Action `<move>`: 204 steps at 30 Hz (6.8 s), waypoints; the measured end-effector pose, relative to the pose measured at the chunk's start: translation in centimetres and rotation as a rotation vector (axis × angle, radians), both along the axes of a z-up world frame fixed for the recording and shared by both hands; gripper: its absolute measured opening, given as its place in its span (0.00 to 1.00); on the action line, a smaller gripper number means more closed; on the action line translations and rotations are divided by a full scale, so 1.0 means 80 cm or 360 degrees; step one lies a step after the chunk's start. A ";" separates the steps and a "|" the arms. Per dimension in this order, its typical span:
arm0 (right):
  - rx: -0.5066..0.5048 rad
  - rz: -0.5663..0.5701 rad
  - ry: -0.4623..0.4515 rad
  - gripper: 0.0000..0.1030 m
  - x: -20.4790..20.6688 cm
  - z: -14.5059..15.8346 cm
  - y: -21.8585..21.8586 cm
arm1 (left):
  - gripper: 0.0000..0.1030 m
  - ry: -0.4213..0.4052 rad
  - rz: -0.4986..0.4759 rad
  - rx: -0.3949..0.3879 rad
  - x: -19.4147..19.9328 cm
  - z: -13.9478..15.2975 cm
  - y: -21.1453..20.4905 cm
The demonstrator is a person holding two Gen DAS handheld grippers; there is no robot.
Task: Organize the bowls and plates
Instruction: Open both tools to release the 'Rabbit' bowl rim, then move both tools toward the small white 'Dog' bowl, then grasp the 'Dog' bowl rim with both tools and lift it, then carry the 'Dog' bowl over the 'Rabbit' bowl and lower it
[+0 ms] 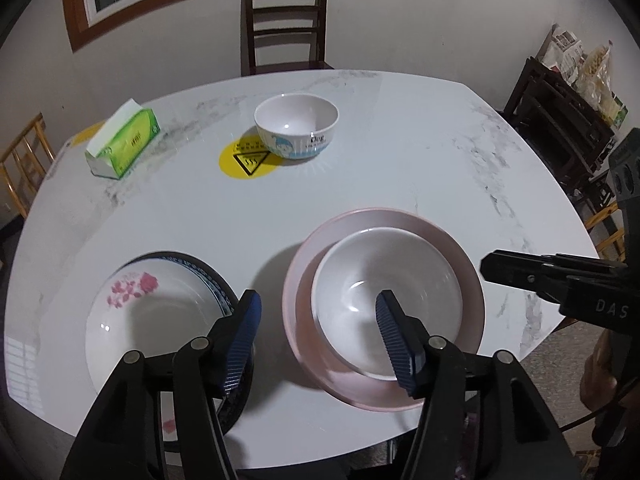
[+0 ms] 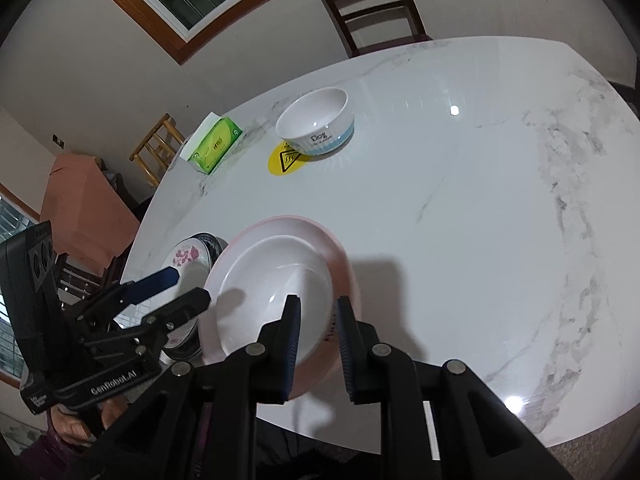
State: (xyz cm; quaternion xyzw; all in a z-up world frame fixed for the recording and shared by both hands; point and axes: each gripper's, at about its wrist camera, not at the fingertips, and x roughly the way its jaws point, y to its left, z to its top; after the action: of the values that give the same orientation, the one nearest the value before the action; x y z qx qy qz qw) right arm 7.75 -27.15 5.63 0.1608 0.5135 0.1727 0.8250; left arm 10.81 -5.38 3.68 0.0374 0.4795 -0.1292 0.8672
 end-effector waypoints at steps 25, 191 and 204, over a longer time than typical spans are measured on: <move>-0.0094 -0.0055 -0.0211 0.34 0.013 -0.037 -0.064 | 0.61 -0.0127 0.0026 0.0157 0.024 0.000 -0.005; -0.0059 0.0176 0.0585 0.16 0.056 -0.025 0.038 | 0.18 0.0590 0.0092 -0.0522 0.029 -0.021 0.029; -0.0142 0.0213 0.0545 0.20 0.056 -0.024 0.050 | 0.19 0.0597 0.0111 -0.0506 0.030 -0.026 0.032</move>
State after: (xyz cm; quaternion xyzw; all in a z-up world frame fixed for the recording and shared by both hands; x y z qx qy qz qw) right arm 12.24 -23.15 3.69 0.1165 0.6631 0.1744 0.7185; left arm 13.21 -2.82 1.57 -0.1408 0.6068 -0.1778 0.7618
